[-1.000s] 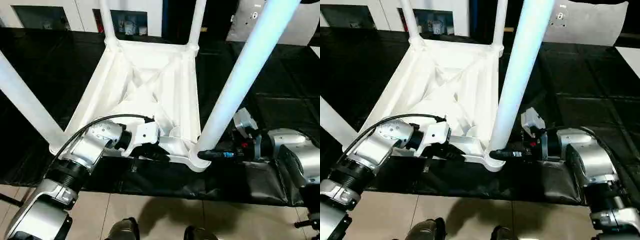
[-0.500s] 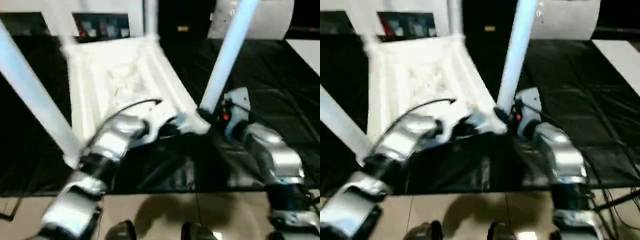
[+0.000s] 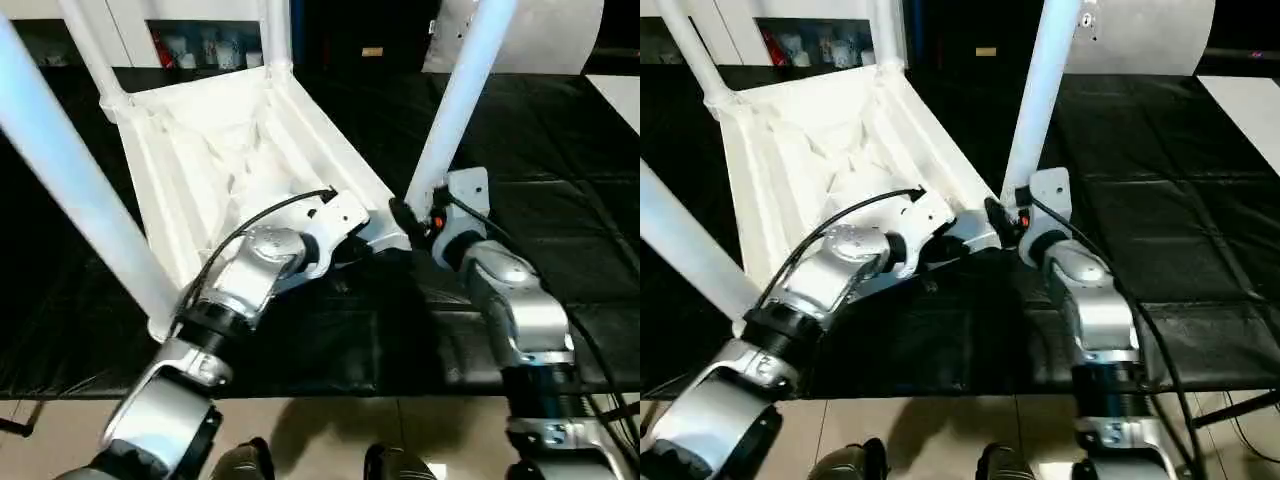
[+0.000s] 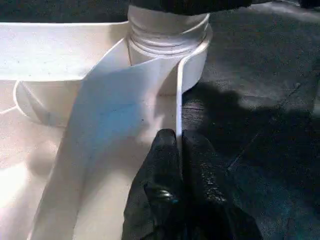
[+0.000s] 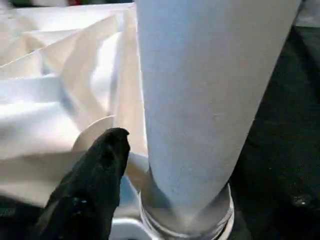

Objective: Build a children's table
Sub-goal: Rotate leg to tighten

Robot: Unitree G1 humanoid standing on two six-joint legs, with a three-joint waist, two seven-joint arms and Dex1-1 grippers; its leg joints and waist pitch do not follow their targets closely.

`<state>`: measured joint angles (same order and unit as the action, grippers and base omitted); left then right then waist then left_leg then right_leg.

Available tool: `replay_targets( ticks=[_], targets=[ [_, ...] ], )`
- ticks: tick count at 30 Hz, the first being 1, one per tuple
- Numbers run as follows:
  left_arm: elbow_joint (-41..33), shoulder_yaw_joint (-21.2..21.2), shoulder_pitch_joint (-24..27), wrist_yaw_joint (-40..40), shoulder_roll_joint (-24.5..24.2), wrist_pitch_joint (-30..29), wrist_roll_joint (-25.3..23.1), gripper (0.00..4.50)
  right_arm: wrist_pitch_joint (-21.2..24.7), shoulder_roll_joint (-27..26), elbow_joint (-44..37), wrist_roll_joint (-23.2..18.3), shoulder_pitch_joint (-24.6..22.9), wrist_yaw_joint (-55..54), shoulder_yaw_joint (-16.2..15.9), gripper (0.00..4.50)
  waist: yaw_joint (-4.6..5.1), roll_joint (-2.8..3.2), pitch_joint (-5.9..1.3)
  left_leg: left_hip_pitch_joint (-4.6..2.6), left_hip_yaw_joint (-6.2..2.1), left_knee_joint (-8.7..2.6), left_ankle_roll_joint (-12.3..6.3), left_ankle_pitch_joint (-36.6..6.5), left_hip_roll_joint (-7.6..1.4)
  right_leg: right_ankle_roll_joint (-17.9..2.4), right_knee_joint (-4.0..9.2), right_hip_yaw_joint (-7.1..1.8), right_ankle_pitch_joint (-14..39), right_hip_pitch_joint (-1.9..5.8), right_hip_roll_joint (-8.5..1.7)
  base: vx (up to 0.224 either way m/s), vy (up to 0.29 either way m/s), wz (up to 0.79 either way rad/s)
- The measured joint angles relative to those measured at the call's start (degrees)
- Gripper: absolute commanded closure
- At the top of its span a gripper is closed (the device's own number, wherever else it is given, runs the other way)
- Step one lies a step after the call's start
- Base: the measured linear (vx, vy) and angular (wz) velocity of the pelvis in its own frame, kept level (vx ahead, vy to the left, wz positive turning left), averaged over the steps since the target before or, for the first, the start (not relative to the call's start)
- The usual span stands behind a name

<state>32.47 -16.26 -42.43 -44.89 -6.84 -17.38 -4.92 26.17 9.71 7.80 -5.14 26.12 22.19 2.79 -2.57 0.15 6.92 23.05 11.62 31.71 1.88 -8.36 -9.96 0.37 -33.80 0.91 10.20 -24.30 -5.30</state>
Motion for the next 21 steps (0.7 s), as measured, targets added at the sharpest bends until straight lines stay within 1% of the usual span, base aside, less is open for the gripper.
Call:
replay_targets(
  ticks=[2, 5, 9, 11, 13, 15, 16, 18, 19, 21],
  targets=[
    [-0.5, -0.3, 0.6, -2.4, -1.9, 1.9, 0.1, 4.5, -1.6, 2.8, 0.0, -1.0, -1.1, 4.7, -1.0, 0.85, -0.09, 0.0, 0.0, -0.01, 0.0, -0.02, 0.0, 0.0, -0.02, 0.0, -0.01, 0.02, 0.0, 0.0, 0.01, 0.0, 0.0, 0.0],
    [-1.4, -0.6, 1.6, -6.1, -4.1, 4.5, 0.3, 4.5, -4.4, 6.5, 0.4, -1.8, -2.3, 11.2, -2.2, 0.85, -0.43, 0.02, 0.01, 0.03, 0.0, -0.01, 0.0, 0.0, -0.03, 0.0, -0.03, 0.03, 0.0, -0.03, 0.01, 0.0, 0.0, 0.0],
    [-1.8, -1.6, 2.2, -10.7, -6.2, 7.6, 0.7, 4.5, -7.9, 10.5, 1.2, -2.7, -2.4, 18.6, -2.6, 0.85, -0.96, 0.01, 0.01, 0.06, 0.0, 0.03, -0.01, 0.0, -0.03, 0.0, -0.03, 0.03, 0.0, -0.02, 0.0, 0.0, 0.0, 0.0],
    [-2.9, -2.2, 3.1, -14.8, -8.5, 9.6, 1.0, 4.5, -10.0, 14.0, 1.6, -4.3, -3.4, 25.8, -3.4, 0.85, -1.25, 0.01, 0.01, 0.08, 0.0, 0.07, -0.05, 0.0, -0.03, 0.0, -0.02, 0.03, 0.0, 0.0, -0.01, 0.0, 0.0, 0.0],
    [-4.0, -2.9, 4.4, -20.5, -11.3, 12.7, 2.8, 4.5, -13.1, 18.2, 3.0, -5.8, -4.1, 33.7, -4.0, 0.85, -1.28, -0.02, 0.02, 0.09, 0.02, 0.09, -0.33, 0.1, -0.03, 0.0, -0.01, 0.02, 0.0, 0.0, -0.01, 0.0, 0.0, 0.0],
    [-4.0, -3.5, 4.8, -23.5, -12.4, 14.5, 3.4, 4.5, -15.8, 19.3, 3.9, -6.5, -4.0, 38.2, -4.7, 0.85, -1.34, -0.08, 0.03, 0.11, 0.01, 0.16, -0.35, 0.1, -0.06, 0.0, -0.09, 0.06, 0.0, -0.02, 0.0, 0.0, 0.0, 0.0],
    [-4.0, -3.8, 4.9, -25.2, -13.0, 15.3, 3.9, 4.5, -16.6, 19.8, 4.4, -6.8, -4.0, 40.8, -5.1, 0.85, -1.59, -0.1, 0.03, 0.12, 0.02, 0.22, -0.36, 0.1, -0.07, 0.0, -0.16, 0.06, 0.0, -0.03, -0.01, 0.0, 0.0, 0.0],
    [-4.0, -4.2, 5.1, -27.6, -13.9, 16.5, 4.2, 4.5, -16.6, 20.7, 4.9, -8.3, -4.1, 44.9, -5.6, 0.85, -2.14, -0.11, 0.04, 0.14, 0.02, 0.37, -0.36, 0.1, -0.09, 0.0, -0.24, 0.06, 0.0, -0.03, -0.01, 0.0, 0.0, 0.0],
    [-4.0, -4.5, 5.2, -28.7, -14.2, 17.0, 4.4, 4.5, -16.5, 21.1, 4.9, -8.7, -4.1, 46.8, -5.8, 1.11, -2.45, -0.11, 0.04, 0.13, 0.01, 0.43, -0.36, 0.1, -0.09, 0.0, -0.26, 0.06, 0.0, -0.01, -0.01, 0.0, 0.0, 0.0],
    [-4.1, -4.9, 5.3, -30.5, -14.7, 17.8, 4.9, 4.5, -15.8, 22.0, 5.0, -10.1, -4.1, 50.5, -6.5, 1.2, -2.81, -0.12, 0.04, 0.13, 0.01, 0.57, -0.36, 0.1, -0.1, -0.1, -0.29, 0.05, 0.0, 0.07, -0.03, 0.0, 0.0, 0.0]
  ],
)
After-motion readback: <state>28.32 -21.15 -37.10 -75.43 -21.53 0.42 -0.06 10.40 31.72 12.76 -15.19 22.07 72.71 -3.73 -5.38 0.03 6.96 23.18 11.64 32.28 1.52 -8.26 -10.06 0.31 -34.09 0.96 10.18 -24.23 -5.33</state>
